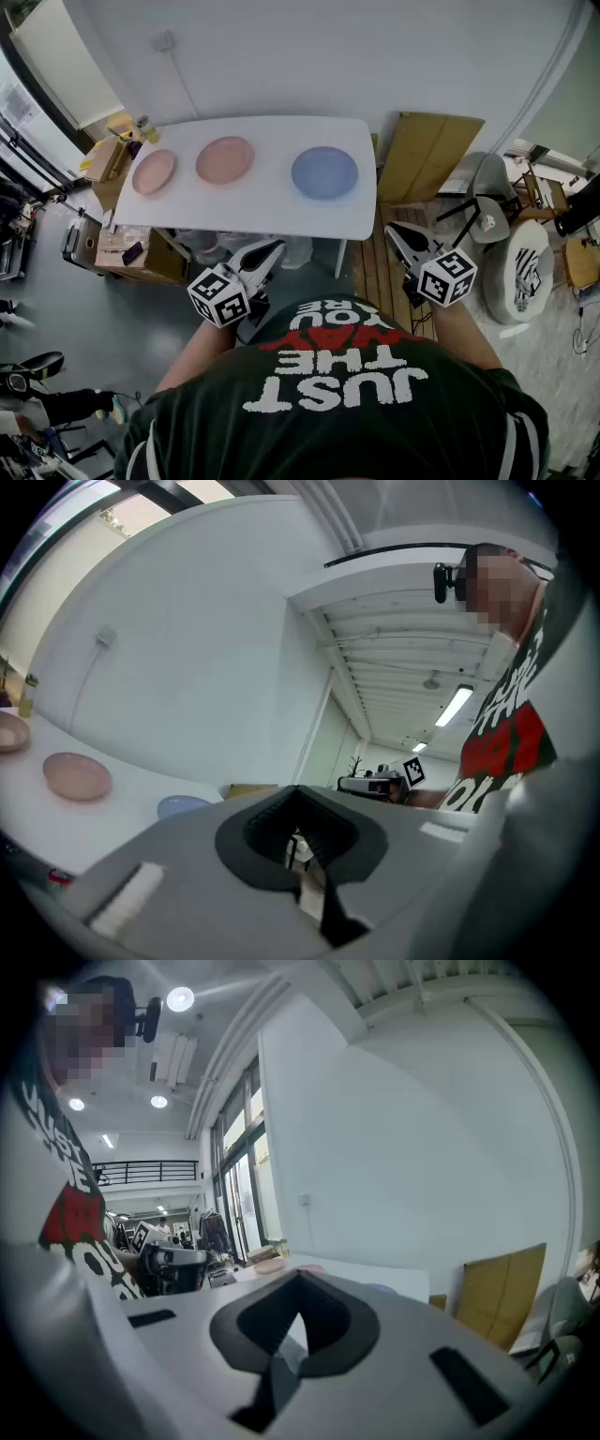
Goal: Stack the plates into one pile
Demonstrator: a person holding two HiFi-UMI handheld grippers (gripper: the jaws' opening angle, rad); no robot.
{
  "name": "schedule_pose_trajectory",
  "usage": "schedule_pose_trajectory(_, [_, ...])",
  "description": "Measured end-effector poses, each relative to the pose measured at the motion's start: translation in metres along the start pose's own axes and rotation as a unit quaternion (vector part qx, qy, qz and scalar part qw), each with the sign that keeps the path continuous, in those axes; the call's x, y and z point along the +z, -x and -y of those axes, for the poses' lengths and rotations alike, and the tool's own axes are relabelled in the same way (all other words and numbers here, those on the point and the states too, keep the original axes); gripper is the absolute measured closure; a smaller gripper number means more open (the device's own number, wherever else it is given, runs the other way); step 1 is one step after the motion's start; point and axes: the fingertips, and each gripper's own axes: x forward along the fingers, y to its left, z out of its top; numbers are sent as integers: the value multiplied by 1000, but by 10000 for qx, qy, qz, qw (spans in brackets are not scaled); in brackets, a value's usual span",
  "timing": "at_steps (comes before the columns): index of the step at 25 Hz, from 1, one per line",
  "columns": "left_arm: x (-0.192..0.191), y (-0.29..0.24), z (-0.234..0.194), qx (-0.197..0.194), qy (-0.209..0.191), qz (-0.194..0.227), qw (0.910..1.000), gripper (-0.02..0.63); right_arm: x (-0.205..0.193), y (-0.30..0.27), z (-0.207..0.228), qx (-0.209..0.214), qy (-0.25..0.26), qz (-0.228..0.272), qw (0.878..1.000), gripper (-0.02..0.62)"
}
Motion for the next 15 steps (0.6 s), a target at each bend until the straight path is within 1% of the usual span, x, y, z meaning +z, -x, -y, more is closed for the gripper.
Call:
schedule_pose_trajectory(10, [-2, -13, 13, -20, -37, -24, 10000, 598, -2, 10, 11, -4, 11, 11, 10000, 591])
schedule_pose_trajectory(15, [-2, -17, 19, 40, -69, -34, 10000, 598, -2, 16, 16, -26, 59, 9, 10000, 591])
